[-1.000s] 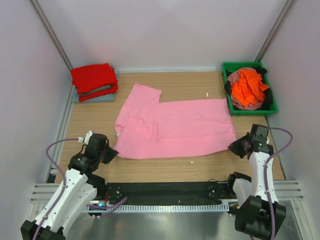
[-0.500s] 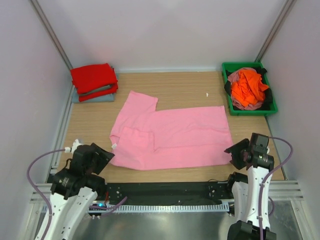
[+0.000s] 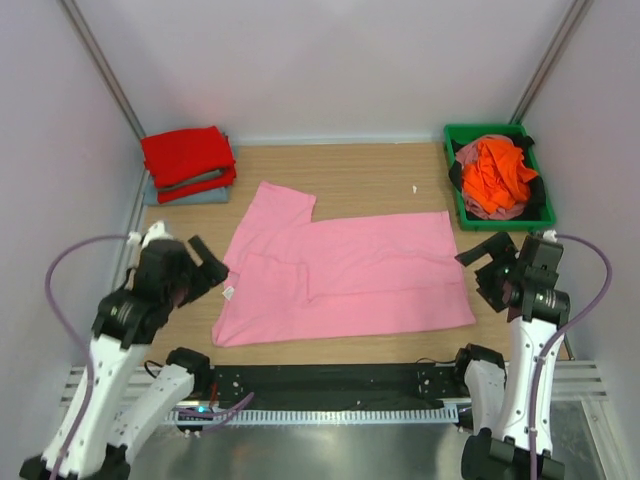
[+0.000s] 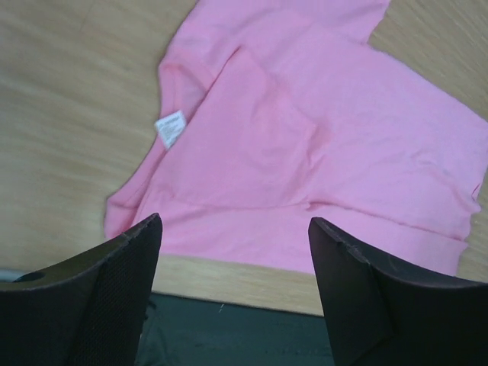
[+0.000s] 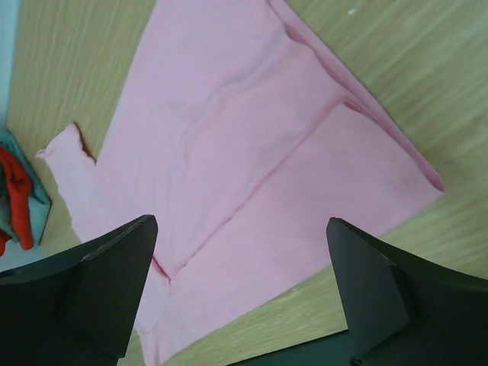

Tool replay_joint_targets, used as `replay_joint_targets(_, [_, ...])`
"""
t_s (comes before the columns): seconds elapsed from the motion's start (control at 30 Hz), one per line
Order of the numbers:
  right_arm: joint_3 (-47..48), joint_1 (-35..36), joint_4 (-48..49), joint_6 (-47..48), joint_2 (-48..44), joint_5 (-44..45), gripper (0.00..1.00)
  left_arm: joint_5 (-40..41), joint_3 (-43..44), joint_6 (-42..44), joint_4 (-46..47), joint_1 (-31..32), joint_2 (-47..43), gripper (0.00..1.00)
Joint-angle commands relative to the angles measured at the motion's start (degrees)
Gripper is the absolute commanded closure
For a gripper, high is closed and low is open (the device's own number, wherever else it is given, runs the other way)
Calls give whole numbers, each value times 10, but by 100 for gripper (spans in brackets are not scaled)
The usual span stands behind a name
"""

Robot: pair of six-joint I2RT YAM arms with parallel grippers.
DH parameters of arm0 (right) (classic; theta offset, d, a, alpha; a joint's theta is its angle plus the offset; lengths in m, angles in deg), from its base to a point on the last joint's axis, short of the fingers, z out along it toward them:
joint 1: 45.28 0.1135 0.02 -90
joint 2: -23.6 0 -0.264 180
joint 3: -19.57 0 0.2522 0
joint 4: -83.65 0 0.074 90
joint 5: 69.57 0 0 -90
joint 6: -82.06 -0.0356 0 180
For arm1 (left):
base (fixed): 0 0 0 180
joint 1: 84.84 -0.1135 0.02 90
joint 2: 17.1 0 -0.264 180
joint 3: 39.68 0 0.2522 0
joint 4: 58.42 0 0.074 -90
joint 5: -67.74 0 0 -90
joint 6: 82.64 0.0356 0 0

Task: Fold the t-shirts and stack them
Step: Fold the tshirt

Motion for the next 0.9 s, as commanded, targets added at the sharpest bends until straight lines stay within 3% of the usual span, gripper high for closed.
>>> replay_joint_targets(0.0, [17, 1, 93, 36, 55, -97, 0, -9, 65, 106, 203, 1, 142, 23])
replay_joint_targets(0.03, [20, 2, 109, 41, 71, -118, 0, -9, 87, 135, 221, 0, 233, 25])
replay_joint_targets(0.13, [18, 14, 141, 53, 108, -145, 0, -8, 199, 163, 253, -16, 374, 28])
replay_joint_targets(0.17, [17, 19, 159, 55, 115, -152, 0, -36, 268, 166, 255, -24, 468, 28])
replay_joint_targets(0.23, [14, 34, 178, 57, 127, -153, 0, -57, 340, 168, 263, -46, 552, 30])
replay_joint_targets(0.27, [12, 38, 182, 59, 131, -151, 0, -64, 376, 169, 261, -53, 638, 32])
replay_joint_targets(0.5, [27, 73, 173, 87, 144, -141, 1, -84, 789, 186, 152, -78, 974, 38])
replay_joint_targets(0.57, [28, 85, 170, 92, 140, -138, 1, -83, 860, 187, 132, -80, 1033, 39])
replay_joint_targets(0.63, [27, 93, 168, 93, 140, -133, 1, -85, 904, 184, 121, -83, 1084, 40])
replay_joint_targets(0.87, [19, 109, 173, 100, 154, -128, 1, -78, 848, 158, 181, -84, 1102, 42])
